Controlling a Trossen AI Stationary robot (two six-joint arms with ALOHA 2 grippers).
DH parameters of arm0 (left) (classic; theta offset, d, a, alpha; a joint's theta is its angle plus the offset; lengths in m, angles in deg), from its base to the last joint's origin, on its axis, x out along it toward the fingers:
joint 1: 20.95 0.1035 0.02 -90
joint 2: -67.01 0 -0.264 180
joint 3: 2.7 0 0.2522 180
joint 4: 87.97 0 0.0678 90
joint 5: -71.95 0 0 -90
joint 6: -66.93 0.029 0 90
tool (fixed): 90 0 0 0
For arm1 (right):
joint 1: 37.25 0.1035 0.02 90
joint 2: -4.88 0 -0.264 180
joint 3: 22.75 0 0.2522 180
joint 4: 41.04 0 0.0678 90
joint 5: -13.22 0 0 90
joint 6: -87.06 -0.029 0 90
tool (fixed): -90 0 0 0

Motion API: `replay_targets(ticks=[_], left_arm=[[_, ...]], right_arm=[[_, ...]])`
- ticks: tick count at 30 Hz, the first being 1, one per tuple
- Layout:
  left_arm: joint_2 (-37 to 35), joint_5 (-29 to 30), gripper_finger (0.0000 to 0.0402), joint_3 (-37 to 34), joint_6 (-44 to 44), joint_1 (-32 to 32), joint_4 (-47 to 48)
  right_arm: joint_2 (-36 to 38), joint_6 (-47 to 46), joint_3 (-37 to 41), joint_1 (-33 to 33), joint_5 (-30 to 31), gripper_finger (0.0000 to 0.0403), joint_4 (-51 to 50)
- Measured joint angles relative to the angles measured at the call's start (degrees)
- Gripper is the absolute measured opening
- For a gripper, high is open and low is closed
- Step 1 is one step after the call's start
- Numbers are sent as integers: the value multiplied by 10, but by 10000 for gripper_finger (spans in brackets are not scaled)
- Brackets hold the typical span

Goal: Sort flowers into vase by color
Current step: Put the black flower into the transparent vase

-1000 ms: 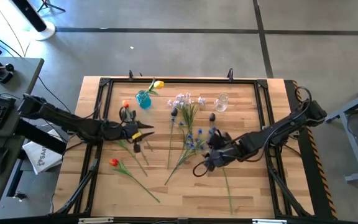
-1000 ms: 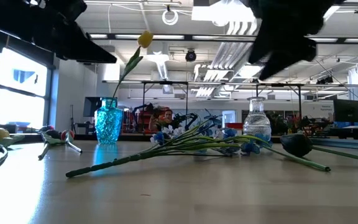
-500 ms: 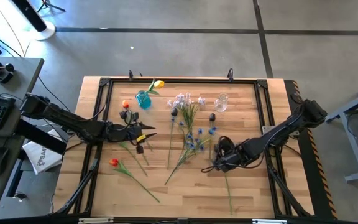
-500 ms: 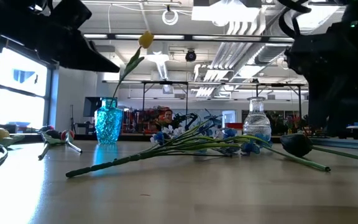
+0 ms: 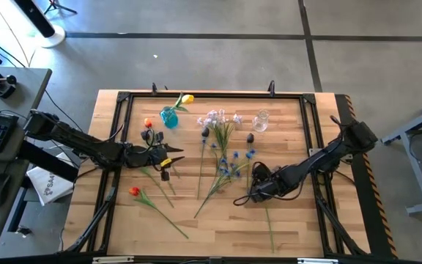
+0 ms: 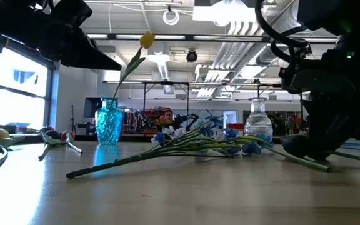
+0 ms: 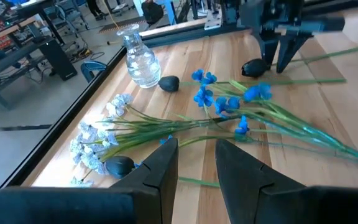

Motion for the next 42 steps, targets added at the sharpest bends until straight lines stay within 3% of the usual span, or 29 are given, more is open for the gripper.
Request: replay_targets(ticks=[9,15,23,30,33,35,39,42], left_arm=[[0,0,96,0,9,0,-14],[0,1,96,0,9,0,-21],[0,0,96,0,11,0,-21],[0,0,96,0,13,0,-21],[0,0,96,0,19,0,-21],[0,0,96,0,19,0,-21],[0,0,96,0,19,0,-21],[0,0,96,0,19,0,-21]], right_arm=[[-13,29,-9,2,7,89,-10],[-9,103,-22,11,65,16,19],[52,282,-22,22,230,8,136],[140,568,-22,34,474,6,284],[170,721,-22,24,538,3,369],[187,831,-22,8,517,3,437],[214,1019,-22,-40,373,3,584],[228,1123,-23,-81,312,3,667]])
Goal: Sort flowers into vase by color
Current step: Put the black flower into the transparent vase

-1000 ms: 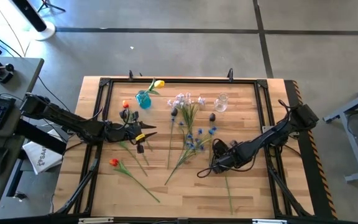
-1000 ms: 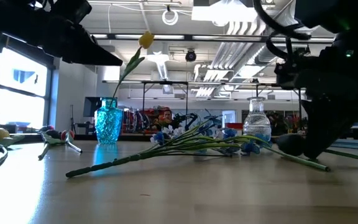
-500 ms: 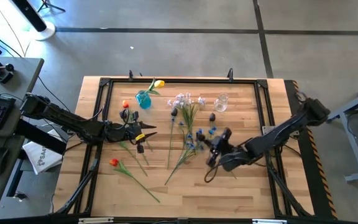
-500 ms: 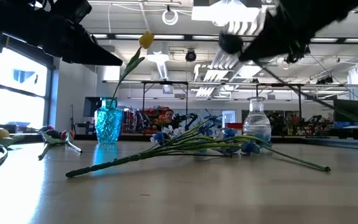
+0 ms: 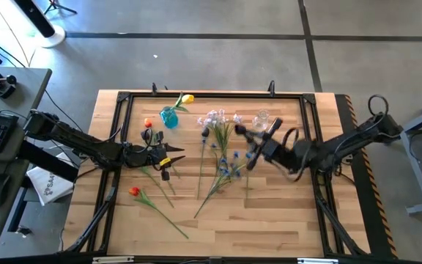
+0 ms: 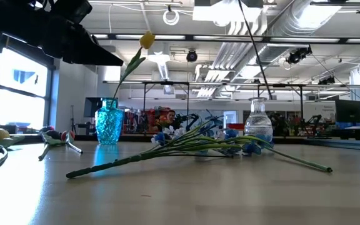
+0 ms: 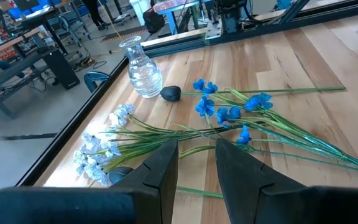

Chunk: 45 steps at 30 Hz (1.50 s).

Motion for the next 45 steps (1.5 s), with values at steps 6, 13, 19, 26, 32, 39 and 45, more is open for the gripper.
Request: replay_targets(ticks=[6,13,19,26,32,39,45], left_arm=[[0,0,96,0,0,0,0],[0,0,96,0,0,0,0],[0,0,96,0,0,0,0],[0,0,96,0,-1,0,0],[0,0,96,0,-2,0,0],[0,0,96,0,-1,0,0],[0,0,96,0,-1,0,0]], right_arm=[[28,66,0,-94,-30,3,43],[38,46,0,-200,-83,3,55],[38,29,0,-259,-88,3,56],[38,-2,15,-288,-100,3,47],[38,-29,37,-301,-100,8,38],[38,-60,40,-318,-36,50,34],[38,-69,40,-323,8,117,30]])
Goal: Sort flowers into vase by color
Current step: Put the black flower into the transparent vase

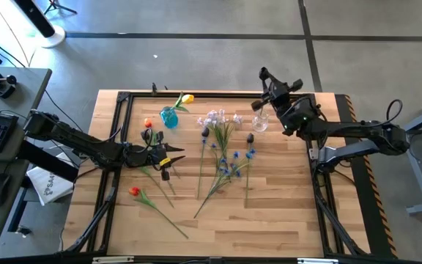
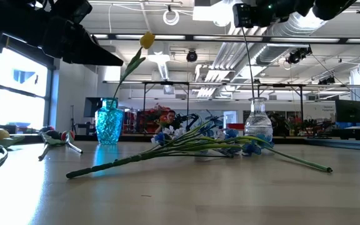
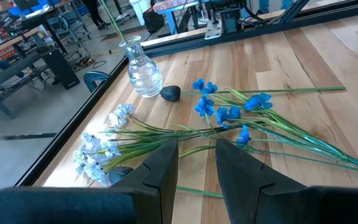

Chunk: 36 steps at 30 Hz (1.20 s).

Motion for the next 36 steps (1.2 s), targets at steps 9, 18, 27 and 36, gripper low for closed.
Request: replay_targets(ticks=[9,18,27,36], left_arm=[[0,0,96,0,0,0,0],[0,0,96,0,1,0,0],[0,0,96,0,0,0,0],[0,0,96,0,1,5,-12]], right_arm=[[0,-25,0,2,32,190,-53],[18,-38,0,54,150,203,-110],[87,-278,0,55,78,203,-379],[135,-404,-7,-1,-92,269,-525]])
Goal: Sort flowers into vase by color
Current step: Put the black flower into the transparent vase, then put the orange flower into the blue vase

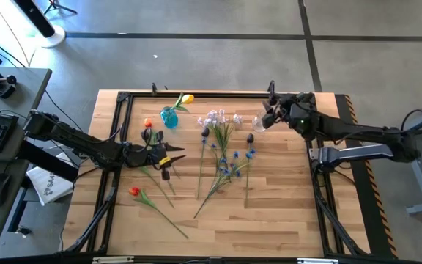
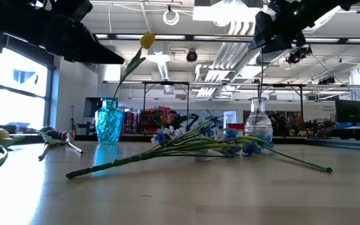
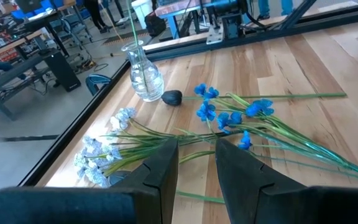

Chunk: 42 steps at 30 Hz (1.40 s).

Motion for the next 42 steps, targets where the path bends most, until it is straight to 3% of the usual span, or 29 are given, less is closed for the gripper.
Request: replay_targets(ticks=[7,14,21,30,37,42], left_arm=[[0,0,96,0,0,6,-5],[0,-2,96,0,0,6,-6],[0,-2,96,0,0,6,-7],[0,-1,96,0,6,6,-18],[0,0,96,0,6,6,-18],[0,0,96,0,5,6,-17]], right_arm=[[-6,-96,-50,-36,-68,278,-184],[-5,-95,-55,-49,-196,263,-186],[-5,-95,-55,-72,-222,261,-227],[-5,-61,-55,-149,-238,260,-132],[-5,-33,-55,-197,-306,261,-56],[-6,-15,-55,-217,-318,262,-23]])
